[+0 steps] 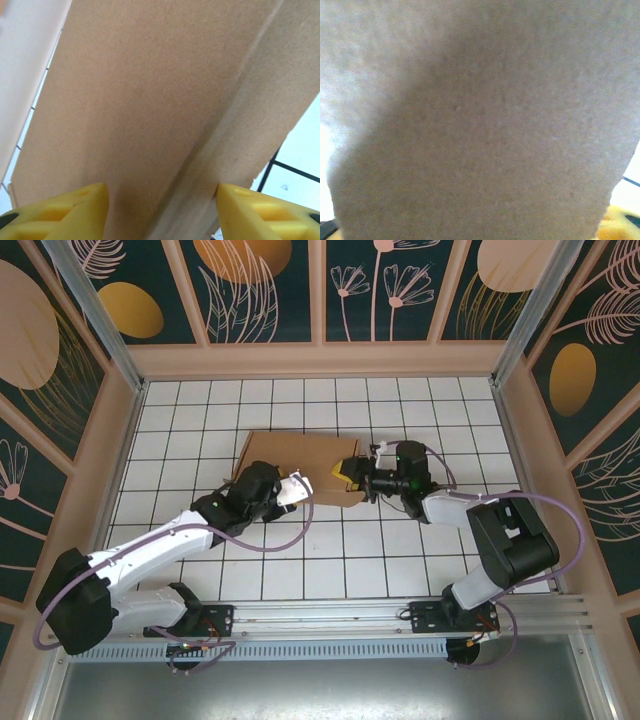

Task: Fold the paper box

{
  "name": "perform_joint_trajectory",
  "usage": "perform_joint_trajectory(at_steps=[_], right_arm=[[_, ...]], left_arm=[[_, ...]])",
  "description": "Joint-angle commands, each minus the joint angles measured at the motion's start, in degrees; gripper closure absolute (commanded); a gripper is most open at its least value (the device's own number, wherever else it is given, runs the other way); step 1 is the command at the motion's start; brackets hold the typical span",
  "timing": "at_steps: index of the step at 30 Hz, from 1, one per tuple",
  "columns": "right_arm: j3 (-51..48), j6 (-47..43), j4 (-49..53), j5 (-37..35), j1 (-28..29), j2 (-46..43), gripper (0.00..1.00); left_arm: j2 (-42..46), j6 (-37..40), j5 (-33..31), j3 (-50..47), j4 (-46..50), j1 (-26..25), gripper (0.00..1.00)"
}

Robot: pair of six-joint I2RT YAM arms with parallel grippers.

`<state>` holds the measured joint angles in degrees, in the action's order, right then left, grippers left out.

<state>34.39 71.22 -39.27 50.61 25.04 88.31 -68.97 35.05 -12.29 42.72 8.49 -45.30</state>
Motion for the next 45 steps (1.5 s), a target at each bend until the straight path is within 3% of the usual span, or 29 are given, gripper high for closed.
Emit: perform_joint_trajectory(at_steps=[1,14,24,28,31,34,38,42,45], right_arm=[[0.3,4.0,-7.2,4.8,2.3,-3.1,0.67],[-0.5,12.2,-15.2,5.8,4.1,-4.4,0.67],[-0.6,12.5,-13.8,5.8,3.6,-6.6,0.65],[-1.0,13.9,-15.4,5.5,4.3,-6.8,0.65],[-2.0,15.8,-17.9,5.0,5.7,-6.5,0.65],[-2.9,18.2,-21.5,4.9,6.0,-6.1,0.65],[-3.7,21.2,-25.3,4.9,6.9,-6.2,0.64],[-3.8,20.6,-24.0,5.0,6.6,-7.7,0.61],[-4.0,17.4,-19.1,4.1,4.4,-10.4,0.48]], left_arm=[[0.5,6.9,-7.2,-4.0,-8.7,-1.2,0.41],[4.4,29.6,-15.6,-16.5,-29.5,-5.5,0.38],[5.5,32.9,-17.4,-16.8,-25.8,-6.2,0.33],[2.6,37.5,-23.3,-18.0,-37.7,-6.4,0.33],[-1.1,44.8,-27.9,-19.0,-53.4,-6.5,0.33],[-3.8,49.9,-30.1,-17.9,-64.7,-6.7,0.37],[-5.2,54.5,-30.0,-17.8,-71.4,-6.8,0.48],[-4.0,55.1,-30.1,-18.3,-69.3,-7.3,0.56],[-1.6,54.4,-30.1,-18.7,-62.5,-7.8,0.58]])
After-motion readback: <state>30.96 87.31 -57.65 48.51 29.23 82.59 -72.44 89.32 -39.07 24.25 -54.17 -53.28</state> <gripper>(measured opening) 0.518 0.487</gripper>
